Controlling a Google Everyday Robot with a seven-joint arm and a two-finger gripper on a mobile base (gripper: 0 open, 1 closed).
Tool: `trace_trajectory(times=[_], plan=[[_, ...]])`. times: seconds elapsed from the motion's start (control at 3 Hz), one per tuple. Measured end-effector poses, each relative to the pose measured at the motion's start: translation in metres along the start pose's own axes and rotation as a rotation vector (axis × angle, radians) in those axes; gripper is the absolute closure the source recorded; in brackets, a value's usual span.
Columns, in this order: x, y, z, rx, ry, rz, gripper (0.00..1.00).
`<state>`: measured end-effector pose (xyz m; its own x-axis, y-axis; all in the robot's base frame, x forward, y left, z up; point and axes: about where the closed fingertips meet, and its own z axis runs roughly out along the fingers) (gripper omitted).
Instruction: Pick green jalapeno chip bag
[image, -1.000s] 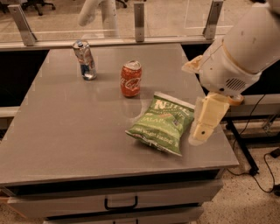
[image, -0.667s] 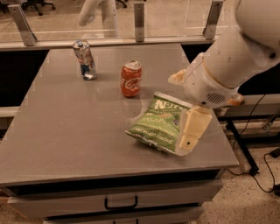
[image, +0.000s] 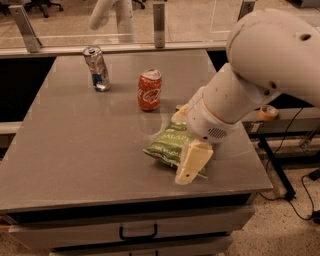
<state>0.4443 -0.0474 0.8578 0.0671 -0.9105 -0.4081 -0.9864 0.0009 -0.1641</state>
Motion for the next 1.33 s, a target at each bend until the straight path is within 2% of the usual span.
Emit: trace_trajectory(times=[0.33,0.67,1.0,1.33], plan=[[-0.003,0.000,0.009,0.000,-0.009,0.002,0.41],[-0.004,-0.006,0.005,0.017,-0.017,0.000,0.64],[-0.001,-0.013,-0.008,0.044,-0.036,0.020,0.88],[0.011,-0.021,-0.049,0.095,-0.062,0.052,1.00]])
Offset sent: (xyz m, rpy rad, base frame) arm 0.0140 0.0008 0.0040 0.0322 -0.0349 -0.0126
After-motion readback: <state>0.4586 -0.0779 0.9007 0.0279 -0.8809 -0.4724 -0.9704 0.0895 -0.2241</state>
